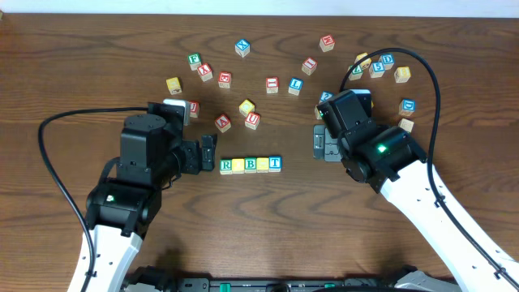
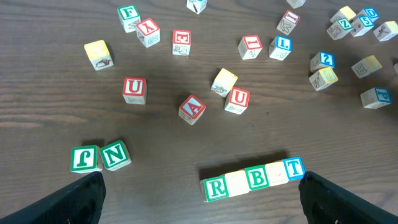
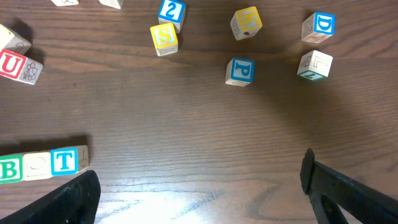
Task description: Spell out ROBOT
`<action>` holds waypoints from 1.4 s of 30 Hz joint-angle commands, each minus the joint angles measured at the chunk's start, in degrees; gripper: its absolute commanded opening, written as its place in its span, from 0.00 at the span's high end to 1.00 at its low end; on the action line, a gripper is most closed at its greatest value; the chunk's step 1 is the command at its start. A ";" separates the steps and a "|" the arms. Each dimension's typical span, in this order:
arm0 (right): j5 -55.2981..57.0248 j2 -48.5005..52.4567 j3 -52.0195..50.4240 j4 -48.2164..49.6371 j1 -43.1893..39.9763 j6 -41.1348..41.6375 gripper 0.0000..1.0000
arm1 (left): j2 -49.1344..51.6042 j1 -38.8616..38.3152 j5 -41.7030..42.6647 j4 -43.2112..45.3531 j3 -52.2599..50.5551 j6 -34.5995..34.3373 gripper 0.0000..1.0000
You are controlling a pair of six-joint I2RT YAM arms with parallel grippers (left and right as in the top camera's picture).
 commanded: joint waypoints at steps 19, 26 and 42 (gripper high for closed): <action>1.25 -0.85 0.46 -0.09 -0.28 -0.61 0.01 | 1.66 -0.07 1.62 -0.07 1.25 -0.63 0.02; 1.25 -0.85 0.46 -0.09 -0.28 -0.61 0.01 | -16.20 -0.07 -2.54 -8.59 0.11 -1.22 0.02; 1.25 -0.85 0.46 -0.09 -0.28 -0.61 0.01 | -52.59 -0.07 -8.09 5.44 -25.53 -7.23 0.02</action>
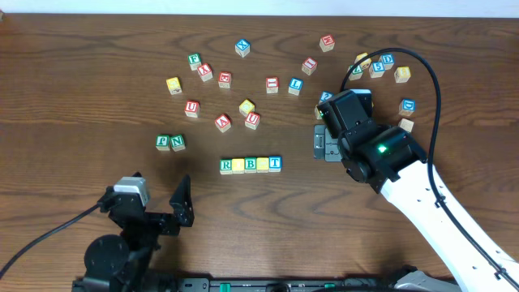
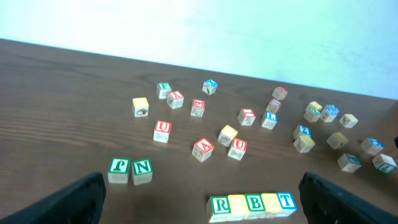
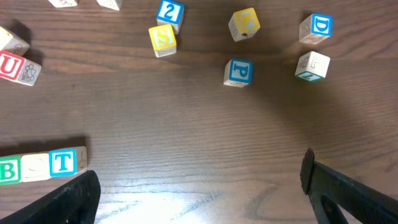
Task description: Spell out ROBOT
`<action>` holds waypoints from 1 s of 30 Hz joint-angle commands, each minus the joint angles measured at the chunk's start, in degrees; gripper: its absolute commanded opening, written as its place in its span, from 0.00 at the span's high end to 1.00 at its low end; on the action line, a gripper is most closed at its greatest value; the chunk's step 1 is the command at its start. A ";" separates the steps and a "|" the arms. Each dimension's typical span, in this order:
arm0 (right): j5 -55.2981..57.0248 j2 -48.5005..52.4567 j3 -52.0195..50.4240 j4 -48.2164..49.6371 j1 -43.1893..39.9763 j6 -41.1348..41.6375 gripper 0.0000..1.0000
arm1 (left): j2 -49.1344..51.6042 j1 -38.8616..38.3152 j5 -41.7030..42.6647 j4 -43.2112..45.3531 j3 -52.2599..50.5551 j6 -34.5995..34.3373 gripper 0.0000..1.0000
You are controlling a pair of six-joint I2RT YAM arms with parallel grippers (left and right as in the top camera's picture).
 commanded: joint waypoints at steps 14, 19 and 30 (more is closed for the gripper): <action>0.90 -0.79 0.46 -0.07 -0.28 -0.59 0.01 | -8.28 2.34 -0.74 41.13 -28.89 2.32 0.02; 0.90 -0.79 0.46 -0.07 -0.28 -0.59 0.01 | -8.28 2.58 -0.74 27.15 -28.89 2.29 0.02; 0.90 -0.79 0.46 -0.07 -0.28 -0.57 0.01 | -8.17 2.84 -0.94 25.64 -28.87 2.29 0.02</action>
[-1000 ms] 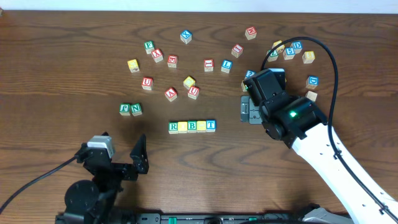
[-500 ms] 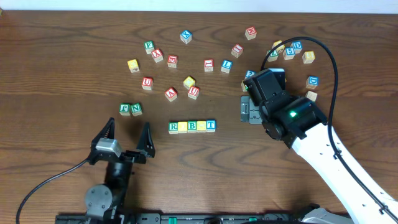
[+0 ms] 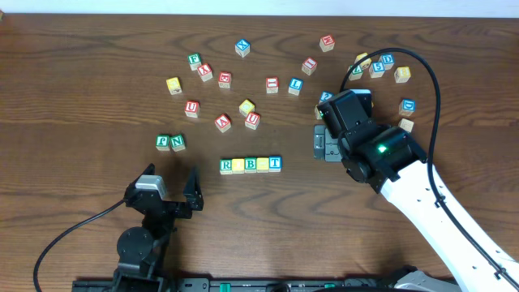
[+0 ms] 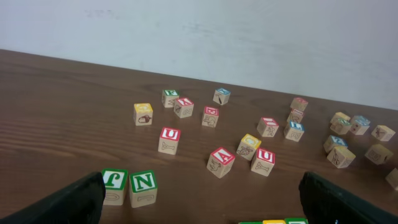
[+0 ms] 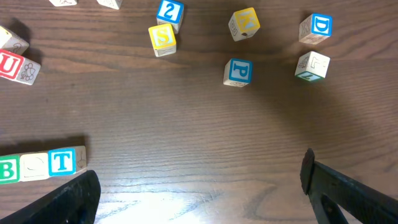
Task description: Spell out ROBOT
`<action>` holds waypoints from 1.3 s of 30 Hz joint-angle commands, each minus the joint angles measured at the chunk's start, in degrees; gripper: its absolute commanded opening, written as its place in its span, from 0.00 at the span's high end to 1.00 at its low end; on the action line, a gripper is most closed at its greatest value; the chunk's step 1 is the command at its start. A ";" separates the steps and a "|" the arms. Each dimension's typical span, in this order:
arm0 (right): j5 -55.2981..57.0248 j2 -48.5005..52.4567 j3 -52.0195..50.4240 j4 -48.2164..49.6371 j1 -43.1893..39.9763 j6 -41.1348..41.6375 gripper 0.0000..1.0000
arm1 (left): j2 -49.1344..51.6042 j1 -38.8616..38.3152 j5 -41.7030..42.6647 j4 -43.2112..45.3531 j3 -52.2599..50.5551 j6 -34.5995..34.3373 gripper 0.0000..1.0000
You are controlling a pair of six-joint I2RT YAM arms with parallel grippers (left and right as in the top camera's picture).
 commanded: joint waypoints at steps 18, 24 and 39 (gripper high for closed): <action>0.83 -0.79 0.48 -0.04 -0.28 -0.42 0.01 | -0.39 0.35 -1.03 -2.84 -0.44 0.52 0.02; 1.33 -1.86 0.44 -0.13 -0.24 -1.36 0.01 | -0.39 0.35 -1.01 -2.84 -0.44 0.52 0.02; -8.74 -32.13 -40.26 52.13 -0.59 -34.95 0.01 | -0.39 0.35 -1.01 -2.84 -0.42 0.52 0.02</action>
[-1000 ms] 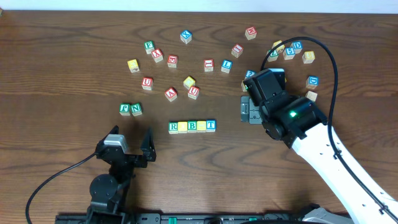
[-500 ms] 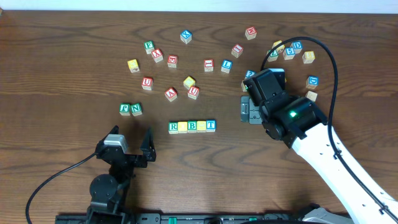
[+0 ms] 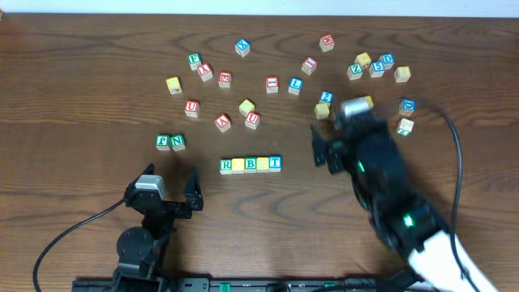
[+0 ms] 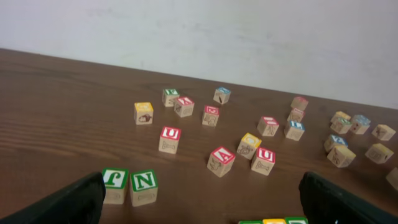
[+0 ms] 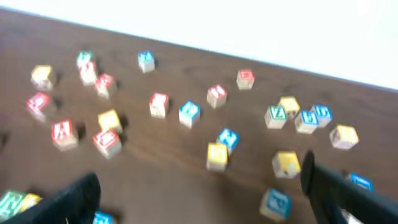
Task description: Spell out ROBOT
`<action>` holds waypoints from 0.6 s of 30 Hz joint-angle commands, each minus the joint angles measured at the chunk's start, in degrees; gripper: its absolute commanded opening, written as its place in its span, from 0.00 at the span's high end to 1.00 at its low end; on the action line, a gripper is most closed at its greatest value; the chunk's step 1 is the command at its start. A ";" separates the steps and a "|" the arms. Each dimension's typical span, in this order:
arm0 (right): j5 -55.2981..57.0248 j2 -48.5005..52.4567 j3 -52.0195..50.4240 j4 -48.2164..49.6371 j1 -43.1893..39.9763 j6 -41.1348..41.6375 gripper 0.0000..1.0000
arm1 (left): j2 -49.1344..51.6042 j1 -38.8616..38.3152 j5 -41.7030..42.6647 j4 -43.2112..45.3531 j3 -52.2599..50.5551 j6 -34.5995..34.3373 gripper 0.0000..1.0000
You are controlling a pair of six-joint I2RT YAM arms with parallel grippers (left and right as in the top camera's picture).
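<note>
Five blocks stand in a row (image 3: pixel 250 165) mid-table: green R, yellow, green B, yellow, blue T. Only its top edge (image 4: pixel 268 221) shows in the left wrist view. My left gripper (image 3: pixel 166 193) sits low near the front edge, open and empty, looking across the table; its fingers (image 4: pixel 59 202) frame the view. My right gripper (image 3: pixel 326 150) is blurred, right of the row, open with nothing in it; its fingers (image 5: pixel 53 204) are wide apart.
Green J (image 4: pixel 115 185) and N (image 4: pixel 143 187) blocks stand left of the row. Red U (image 3: pixel 191 106), red A (image 3: pixel 222 122), a yellow block (image 3: pixel 246 106) and another red U (image 3: pixel 253 120) lie behind it. Several more blocks are scattered along the back and back right (image 3: pixel 378 66).
My right arm has drawn back toward the front right and tilted up; its wrist view now looks across the table to the wall, blurred. The left arm and all blocks are unchanged.
First my left gripper hung open just left of the five-block row, my right one open to its right. The left arm was then back at the front edge, tilted up, and stayed there. The right arm held still until now. The row has not changed.
</note>
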 commanded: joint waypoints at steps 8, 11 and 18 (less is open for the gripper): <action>-3.30 -25.03 -23.61 7.45 -7.52 -9.05 0.01 | -0.37 0.35 -0.98 -2.40 -0.79 0.50 0.02; -6.45 -30.01 -27.43 7.48 -12.02 -9.03 0.01 | -0.37 0.35 -0.98 -2.40 -0.79 0.50 0.02; -12.90 -45.29 -36.50 7.52 -23.56 -9.03 0.01 | -0.37 0.35 -0.98 -2.40 -0.79 0.50 0.02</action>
